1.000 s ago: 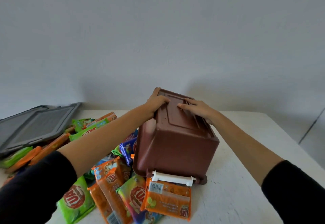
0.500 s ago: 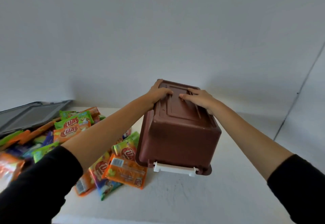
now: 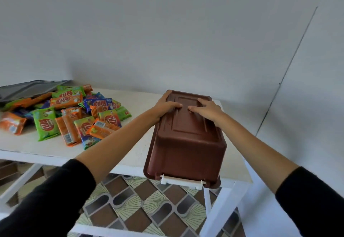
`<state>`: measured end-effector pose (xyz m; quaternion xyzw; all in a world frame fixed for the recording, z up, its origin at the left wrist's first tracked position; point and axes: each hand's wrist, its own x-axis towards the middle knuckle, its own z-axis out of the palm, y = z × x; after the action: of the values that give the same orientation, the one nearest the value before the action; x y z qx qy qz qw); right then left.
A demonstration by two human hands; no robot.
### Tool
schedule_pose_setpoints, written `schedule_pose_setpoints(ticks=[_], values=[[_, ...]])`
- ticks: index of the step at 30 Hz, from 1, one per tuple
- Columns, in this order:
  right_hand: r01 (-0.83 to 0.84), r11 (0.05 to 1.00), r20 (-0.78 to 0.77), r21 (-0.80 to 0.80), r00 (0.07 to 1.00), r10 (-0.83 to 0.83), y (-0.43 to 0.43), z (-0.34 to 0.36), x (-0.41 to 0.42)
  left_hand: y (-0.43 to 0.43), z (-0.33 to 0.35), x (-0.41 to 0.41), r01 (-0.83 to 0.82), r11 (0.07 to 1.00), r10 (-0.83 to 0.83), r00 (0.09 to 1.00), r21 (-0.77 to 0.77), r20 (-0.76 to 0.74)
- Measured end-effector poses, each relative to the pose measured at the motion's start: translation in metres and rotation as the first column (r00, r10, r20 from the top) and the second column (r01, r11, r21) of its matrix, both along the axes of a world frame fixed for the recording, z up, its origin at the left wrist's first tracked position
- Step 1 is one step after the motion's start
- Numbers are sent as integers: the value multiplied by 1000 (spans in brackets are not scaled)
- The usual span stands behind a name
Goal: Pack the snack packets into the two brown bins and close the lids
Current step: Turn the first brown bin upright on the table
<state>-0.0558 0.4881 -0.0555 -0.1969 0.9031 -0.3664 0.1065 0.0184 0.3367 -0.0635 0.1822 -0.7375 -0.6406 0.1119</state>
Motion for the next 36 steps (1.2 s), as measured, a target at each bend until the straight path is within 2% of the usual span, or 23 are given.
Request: schedule_pose_setpoints(ticks=[7, 11, 13, 15, 17, 18, 19, 21, 23, 25, 30, 36], values=[[43, 997, 55, -62, 998, -39, 5, -20, 6, 4, -19, 2, -4, 1000, 4, 1000, -4, 26], [57, 995, 2, -85, 998, -57, 2, -27, 7, 0, -28, 6, -38, 996, 37, 999, 75, 14], [90, 987, -25, -133, 995, -95, 3, -29, 7, -3, -32, 4, -57, 998, 56, 998, 26, 15], [117, 967, -23, -224, 992, -126, 5, -33, 8, -5, -34, 0, -110, 981, 114, 993, -160, 18], [123, 923, 24, -364, 992, -123, 16, -37, 11, -3, -29, 5, -209, 881, 193, 978, -424, -81], [111, 893, 27, -435, 993, -111, 26, -40, 17, 1, -27, 13, -256, 831, 199, 966, -494, -166], [80, 866, -13, -494, 995, -99, 39, -45, 27, 7, -26, 26, -296, 807, 181, 948, -512, -263], [-24, 825, -186, -565, 978, -99, 67, -60, 60, 23, -37, 63, -353, 823, 168, 899, -446, -404], [-138, 829, -395, -541, 913, -105, 88, -86, 93, 43, -61, 104, -350, 840, 135, 875, -415, -464], [-176, 874, -486, -453, 871, -76, 92, -118, 109, 54, -96, 130, -279, 834, 53, 899, -476, -435], [-202, 909, -555, -365, 831, -38, 79, -158, 108, 61, -133, 127, -189, 878, 38, 944, -440, -328], [-161, 915, -578, -371, 811, -91, 69, -165, 101, 62, -136, 116, -198, 866, 39, 942, -459, -333]])
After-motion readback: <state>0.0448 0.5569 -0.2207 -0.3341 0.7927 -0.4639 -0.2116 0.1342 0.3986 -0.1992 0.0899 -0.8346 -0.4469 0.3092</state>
